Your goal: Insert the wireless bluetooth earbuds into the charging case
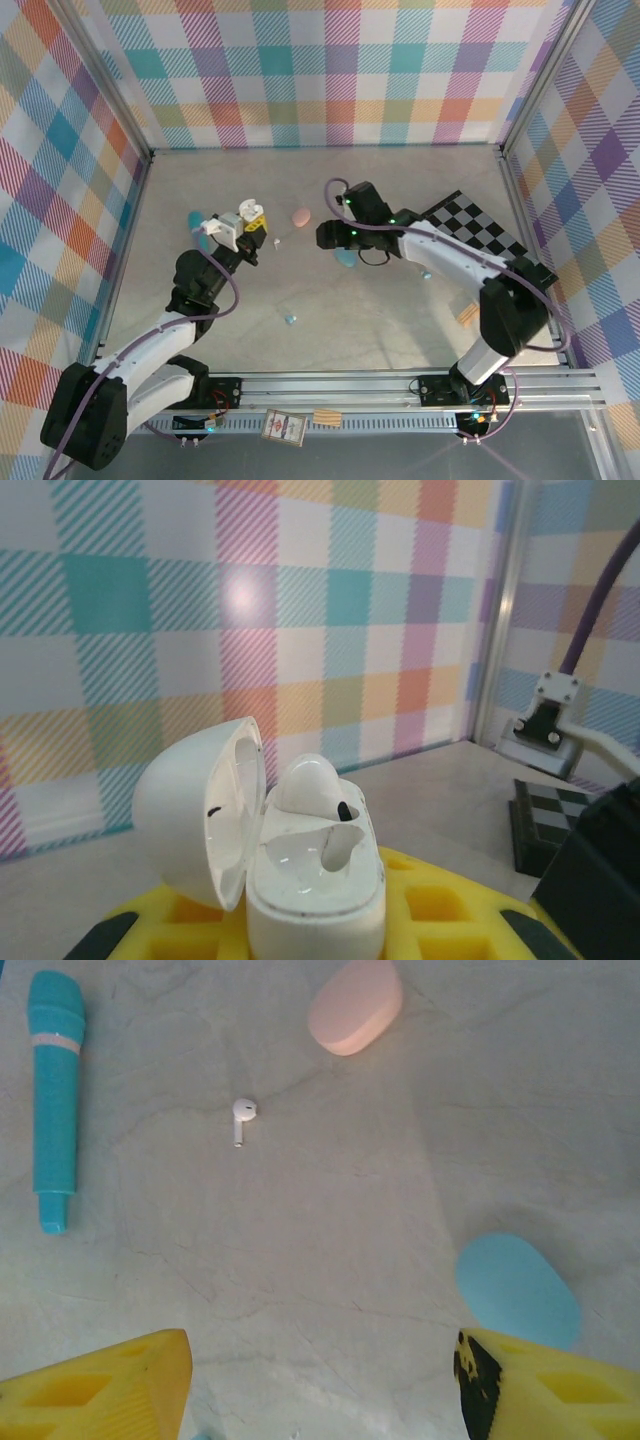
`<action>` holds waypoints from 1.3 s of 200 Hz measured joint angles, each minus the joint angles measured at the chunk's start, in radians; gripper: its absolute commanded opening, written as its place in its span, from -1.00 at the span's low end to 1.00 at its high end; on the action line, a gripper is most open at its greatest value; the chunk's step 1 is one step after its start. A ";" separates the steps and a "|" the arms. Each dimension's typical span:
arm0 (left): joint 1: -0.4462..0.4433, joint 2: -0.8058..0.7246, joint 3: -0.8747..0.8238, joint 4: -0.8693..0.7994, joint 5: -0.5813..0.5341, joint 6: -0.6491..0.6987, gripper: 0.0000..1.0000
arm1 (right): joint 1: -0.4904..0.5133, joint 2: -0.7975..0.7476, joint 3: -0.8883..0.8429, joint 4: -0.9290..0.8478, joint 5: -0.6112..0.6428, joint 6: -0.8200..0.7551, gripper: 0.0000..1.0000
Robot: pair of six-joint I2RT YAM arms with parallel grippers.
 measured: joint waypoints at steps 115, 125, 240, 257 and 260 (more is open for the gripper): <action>0.323 0.106 0.159 -0.145 0.021 -0.149 -1.00 | 0.180 0.597 0.555 -0.009 0.190 -0.055 0.21; 0.334 0.108 0.160 -0.146 0.028 -0.158 -1.00 | 0.183 0.639 0.602 -0.023 0.216 -0.052 0.18; 0.348 0.114 0.160 -0.144 0.080 -0.192 -1.00 | 0.189 0.900 0.953 -0.220 0.326 -0.048 -0.31; 0.348 0.114 0.160 -0.143 0.088 -0.197 -1.00 | 0.189 0.900 0.960 -0.229 0.320 -0.051 -0.42; 0.348 0.114 0.160 -0.143 0.089 -0.197 -1.00 | 0.189 0.900 0.960 -0.231 0.320 -0.050 -0.44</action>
